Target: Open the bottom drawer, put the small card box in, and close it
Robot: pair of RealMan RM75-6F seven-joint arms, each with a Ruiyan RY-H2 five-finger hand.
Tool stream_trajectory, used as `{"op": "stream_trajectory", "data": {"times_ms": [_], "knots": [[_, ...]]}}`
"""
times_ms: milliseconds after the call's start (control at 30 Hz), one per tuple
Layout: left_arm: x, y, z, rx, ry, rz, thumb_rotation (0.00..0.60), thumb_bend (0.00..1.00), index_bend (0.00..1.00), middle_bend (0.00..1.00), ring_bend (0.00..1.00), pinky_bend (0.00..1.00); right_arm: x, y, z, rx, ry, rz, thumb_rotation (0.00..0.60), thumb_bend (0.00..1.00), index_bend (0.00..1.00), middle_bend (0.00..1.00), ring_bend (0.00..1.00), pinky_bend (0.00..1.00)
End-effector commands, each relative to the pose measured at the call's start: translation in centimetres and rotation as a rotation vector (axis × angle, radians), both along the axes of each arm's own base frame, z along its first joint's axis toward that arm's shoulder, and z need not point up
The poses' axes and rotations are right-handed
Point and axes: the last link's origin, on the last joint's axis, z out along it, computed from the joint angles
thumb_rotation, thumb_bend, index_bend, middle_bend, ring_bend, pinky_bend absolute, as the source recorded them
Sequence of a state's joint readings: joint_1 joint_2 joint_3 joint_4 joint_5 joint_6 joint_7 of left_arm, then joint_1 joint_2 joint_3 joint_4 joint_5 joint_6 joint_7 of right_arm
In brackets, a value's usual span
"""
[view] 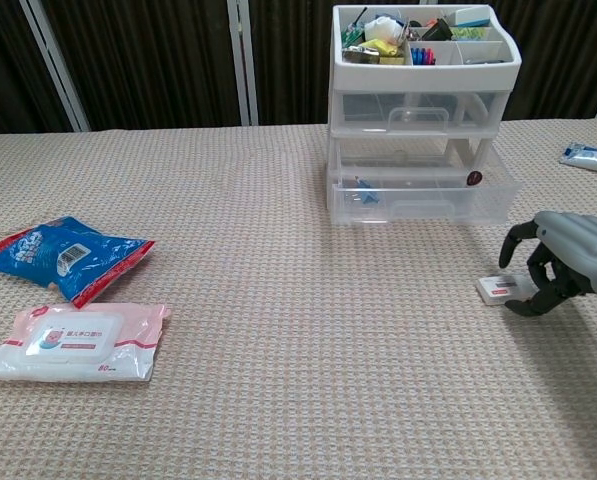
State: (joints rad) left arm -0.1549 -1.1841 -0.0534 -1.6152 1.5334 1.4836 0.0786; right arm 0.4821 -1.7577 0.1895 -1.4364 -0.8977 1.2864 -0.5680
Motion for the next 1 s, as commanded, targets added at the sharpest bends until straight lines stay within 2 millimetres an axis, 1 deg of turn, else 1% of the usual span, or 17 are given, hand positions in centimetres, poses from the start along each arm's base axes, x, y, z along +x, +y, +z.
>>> {"op": "stream_trajectory", "data": {"times_ms": [33, 367, 433, 533, 633, 767, 867, 1000], "knots": [[0.0, 0.0, 0.0, 0.0, 0.0, 0.0, 0.6, 0.1, 0.07, 0.0, 0.0, 0.0, -0.1, 0.0, -0.1, 0.001, 0.0, -0.005, 0.6, 0.17, 0.4, 0.79, 0.79, 0.65], [0.0, 0.0, 0.0, -0.001, 0.0, 0.002, 0.6, 0.1, 0.07, 0.0, 0.0, 0.0, -0.5, 0.0, -0.6, 0.015, -0.001, -0.03, 0.6, 0.22, 0.41, 0.79, 0.79, 0.65], [0.0, 0.0, 0.0, -0.001, -0.001, 0.002, 0.6, 0.1, 0.07, 0.0, 0.0, 0.0, -0.6, 0.0, -0.7, 0.016, -0.003, -0.034, 0.6, 0.23, 0.44, 0.79, 0.79, 0.65], [0.0, 0.0, 0.0, 0.0, -0.001, 0.003, 0.6, 0.1, 0.07, 0.0, 0.0, 0.0, -0.5, 0.1, -0.7, 0.012, -0.009, -0.035, 0.6, 0.24, 0.55, 0.79, 0.79, 0.65], [0.0, 0.1, 0.0, -0.001, -0.002, 0.002, 0.6, 0.1, 0.07, 0.0, 0.0, 0.0, -0.3, 0.2, -0.6, 0.002, -0.015, -0.027, 0.6, 0.24, 0.61, 0.79, 0.79, 0.65], [0.0, 0.1, 0.0, -0.001, -0.003, 0.0, 0.6, 0.1, 0.07, 0.0, 0.0, 0.0, -0.1, 0.4, -0.2, -0.008, -0.028, -0.02, 0.6, 0.24, 0.61, 0.79, 0.79, 0.65], [0.0, 0.0, 0.0, -0.001, -0.003, 0.001, 0.6, 0.1, 0.07, 0.0, 0.0, 0.0, 0.1, 1.0, 0.3, -0.015, -0.056, -0.012, 0.6, 0.24, 0.62, 0.79, 0.79, 0.65], [0.0, 0.0, 0.0, -0.002, -0.002, -0.002, 0.6, 0.1, 0.07, 0.0, 0.0, 0.0, 0.8, 1.8, 1.6, -0.043, -0.106, 0.013, 0.6, 0.24, 0.62, 0.79, 0.79, 0.65]]}}
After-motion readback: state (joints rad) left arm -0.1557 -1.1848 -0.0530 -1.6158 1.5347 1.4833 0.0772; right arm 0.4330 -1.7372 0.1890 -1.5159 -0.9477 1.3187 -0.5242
